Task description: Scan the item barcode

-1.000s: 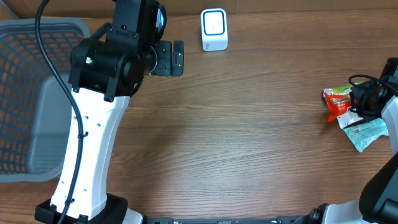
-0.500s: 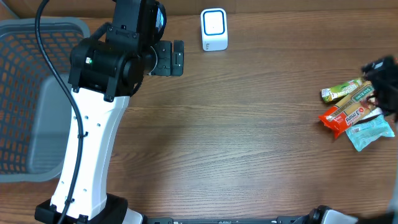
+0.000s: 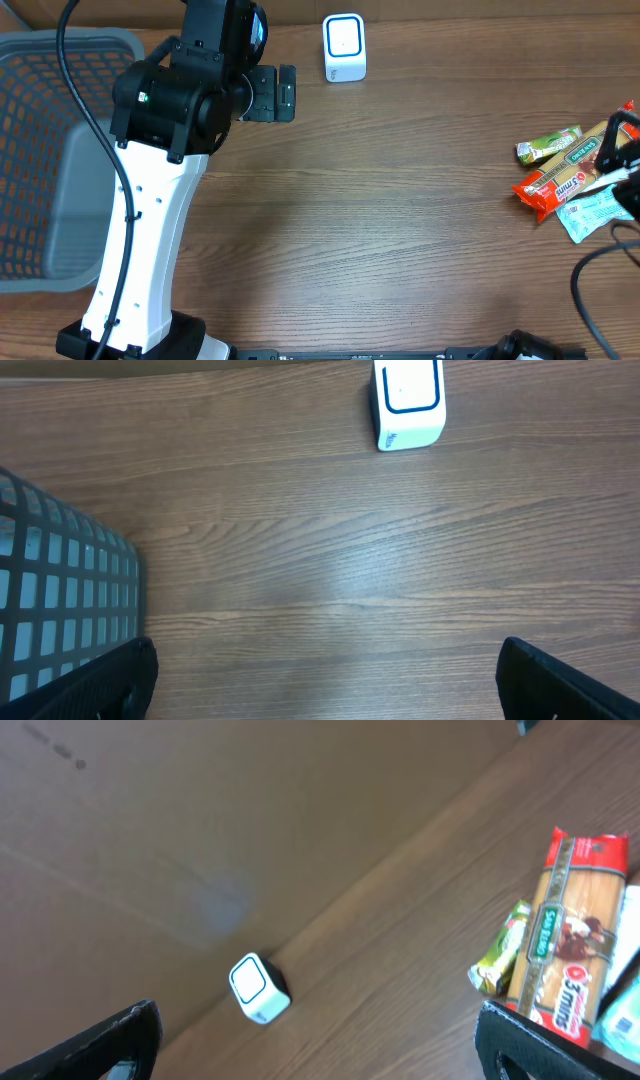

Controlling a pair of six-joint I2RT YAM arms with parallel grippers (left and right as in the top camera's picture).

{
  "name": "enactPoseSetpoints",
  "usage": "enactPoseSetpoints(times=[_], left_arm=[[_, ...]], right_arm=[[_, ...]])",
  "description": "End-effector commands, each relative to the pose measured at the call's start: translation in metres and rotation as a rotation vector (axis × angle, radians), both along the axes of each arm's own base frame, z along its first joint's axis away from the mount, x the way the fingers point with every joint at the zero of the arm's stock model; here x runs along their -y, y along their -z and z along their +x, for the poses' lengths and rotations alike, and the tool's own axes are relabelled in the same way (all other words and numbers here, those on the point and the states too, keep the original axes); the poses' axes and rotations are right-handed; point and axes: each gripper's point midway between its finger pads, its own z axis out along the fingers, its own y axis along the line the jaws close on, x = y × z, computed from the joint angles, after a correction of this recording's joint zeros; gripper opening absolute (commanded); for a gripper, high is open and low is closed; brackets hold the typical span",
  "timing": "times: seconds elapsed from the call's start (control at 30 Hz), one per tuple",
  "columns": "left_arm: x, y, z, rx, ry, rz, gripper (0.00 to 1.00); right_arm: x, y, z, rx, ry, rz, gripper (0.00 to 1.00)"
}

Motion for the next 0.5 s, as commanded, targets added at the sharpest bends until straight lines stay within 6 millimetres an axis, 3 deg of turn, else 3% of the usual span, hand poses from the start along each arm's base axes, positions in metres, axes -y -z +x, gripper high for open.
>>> enactPoseSetpoints(times=[0.0, 0.47], left_arm=[[-0.003, 0.001, 0.002, 0.001, 0.005, 0.019, 1.0], [-0.003, 0.001, 0.002, 0.001, 0.005, 0.019, 1.0]], right_arm=[[-0.006, -0.002, -0.007, 0.0, -0.018, -0.012, 1.0], [-0.011, 0.032, -0.018, -0.139, -0.019, 0.049, 1.0]])
